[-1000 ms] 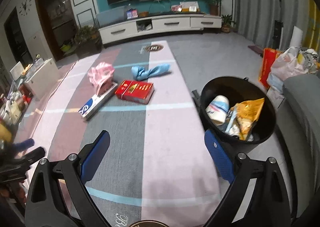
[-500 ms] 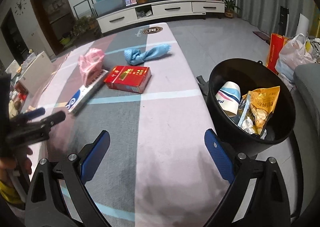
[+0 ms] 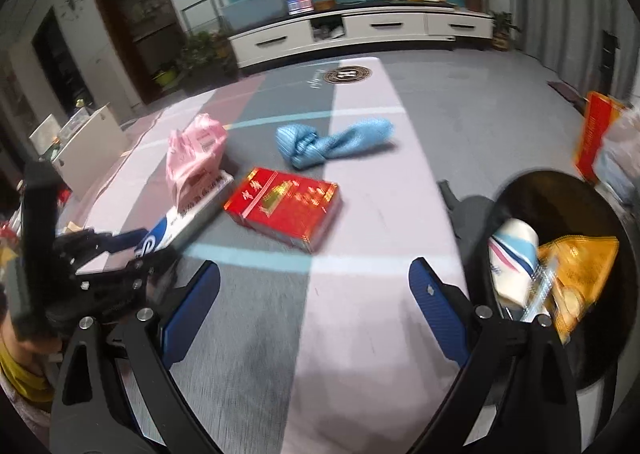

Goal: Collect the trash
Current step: 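Grasp the white-and-blue ointment box with the left tool while the right tool grasps the red cigarette pack, then carry the box and cigarette pack over the black bin and open both tools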

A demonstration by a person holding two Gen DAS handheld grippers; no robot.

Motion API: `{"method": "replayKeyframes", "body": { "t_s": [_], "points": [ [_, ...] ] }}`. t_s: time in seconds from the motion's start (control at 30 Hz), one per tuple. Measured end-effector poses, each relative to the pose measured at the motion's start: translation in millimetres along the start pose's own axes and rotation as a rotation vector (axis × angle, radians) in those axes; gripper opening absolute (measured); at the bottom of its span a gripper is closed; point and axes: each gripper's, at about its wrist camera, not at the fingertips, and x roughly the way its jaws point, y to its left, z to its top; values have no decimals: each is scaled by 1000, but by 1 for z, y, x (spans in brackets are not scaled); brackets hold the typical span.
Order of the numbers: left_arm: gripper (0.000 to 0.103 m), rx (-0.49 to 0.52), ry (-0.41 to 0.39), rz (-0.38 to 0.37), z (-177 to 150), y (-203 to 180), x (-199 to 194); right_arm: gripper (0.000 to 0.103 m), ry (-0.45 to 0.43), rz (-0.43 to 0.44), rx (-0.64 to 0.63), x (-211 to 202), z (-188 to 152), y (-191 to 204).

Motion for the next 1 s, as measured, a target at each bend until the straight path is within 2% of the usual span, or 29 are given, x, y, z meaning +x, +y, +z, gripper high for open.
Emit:
{"method": "replayKeyframes", "body": {
  "t_s": [0.07,0.2,0.4,0.7,0.73,0.77,0.8,0.9,1.0],
  "points": [
    [46,-5,0,-11,-8,3,-6,93,9,22,-34,10,9,2],
    [45,-42,3,-94,-28,15,-25,93,51,51,-106,32,22,6],
    [41,-112,-15,-172,-56,40,-58,93,105,35,-252,66,31,20],
    [40,-156,-27,-208,-71,48,-75,93,145,38,-361,85,35,33],
    [40,-154,-25,-210,-71,46,-74,89,142,36,-363,84,35,34],
    [37,-153,-22,-213,-71,45,-73,78,146,31,-367,84,33,34],
    [17,-151,-20,-222,-71,43,-72,77,144,24,-363,82,31,34],
    [15,-140,-28,-226,-68,37,-72,74,135,11,-352,75,23,34],
    [15,-129,-28,-218,-68,32,-69,73,126,38,-297,61,14,32]
  ]
}}
